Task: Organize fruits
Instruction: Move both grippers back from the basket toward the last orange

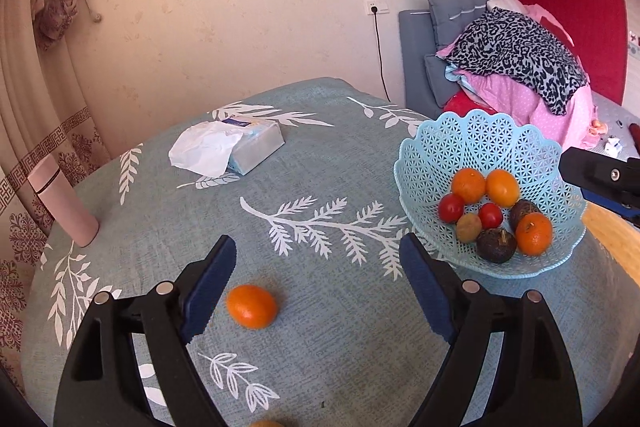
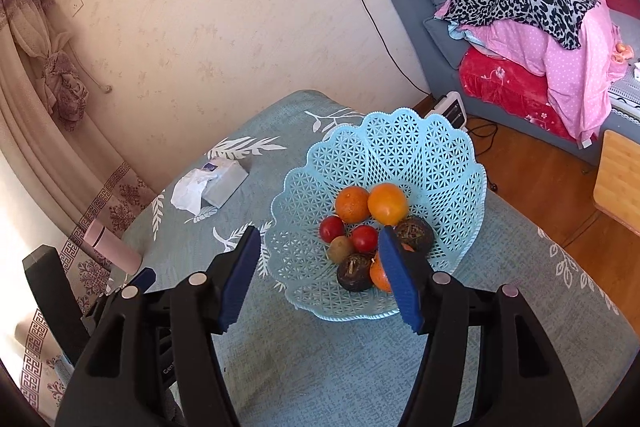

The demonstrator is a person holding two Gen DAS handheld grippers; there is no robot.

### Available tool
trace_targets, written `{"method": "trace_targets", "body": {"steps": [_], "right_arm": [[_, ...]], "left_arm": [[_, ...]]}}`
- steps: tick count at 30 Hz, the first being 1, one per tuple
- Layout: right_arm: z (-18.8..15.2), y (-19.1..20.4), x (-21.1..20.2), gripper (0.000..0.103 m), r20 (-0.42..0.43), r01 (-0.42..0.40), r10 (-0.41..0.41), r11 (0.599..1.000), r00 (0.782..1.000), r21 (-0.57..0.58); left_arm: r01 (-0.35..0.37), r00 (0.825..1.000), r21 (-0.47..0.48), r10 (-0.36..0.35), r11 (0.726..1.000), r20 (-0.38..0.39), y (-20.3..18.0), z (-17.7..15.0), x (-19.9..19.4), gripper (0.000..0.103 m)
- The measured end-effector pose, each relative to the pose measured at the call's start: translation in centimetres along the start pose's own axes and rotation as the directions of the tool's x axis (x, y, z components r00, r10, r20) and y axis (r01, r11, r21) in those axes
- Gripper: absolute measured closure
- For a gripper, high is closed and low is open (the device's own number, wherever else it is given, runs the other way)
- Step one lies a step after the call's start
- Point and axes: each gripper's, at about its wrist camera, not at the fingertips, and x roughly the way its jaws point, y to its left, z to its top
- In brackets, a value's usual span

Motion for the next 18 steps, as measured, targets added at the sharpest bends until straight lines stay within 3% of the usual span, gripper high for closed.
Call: {"method": "trace_targets", "body": {"steps": [18], "right_arm": [[-2.1,2.0,1.9,0.04,-0.081,-0.019,0.012,0.996,0.997,-0.089]], "left_arm": [[-0.034,0.999,-0.051,0.033,0.998,-0.036,2.6,-2.0,0.6,0.02]]}}
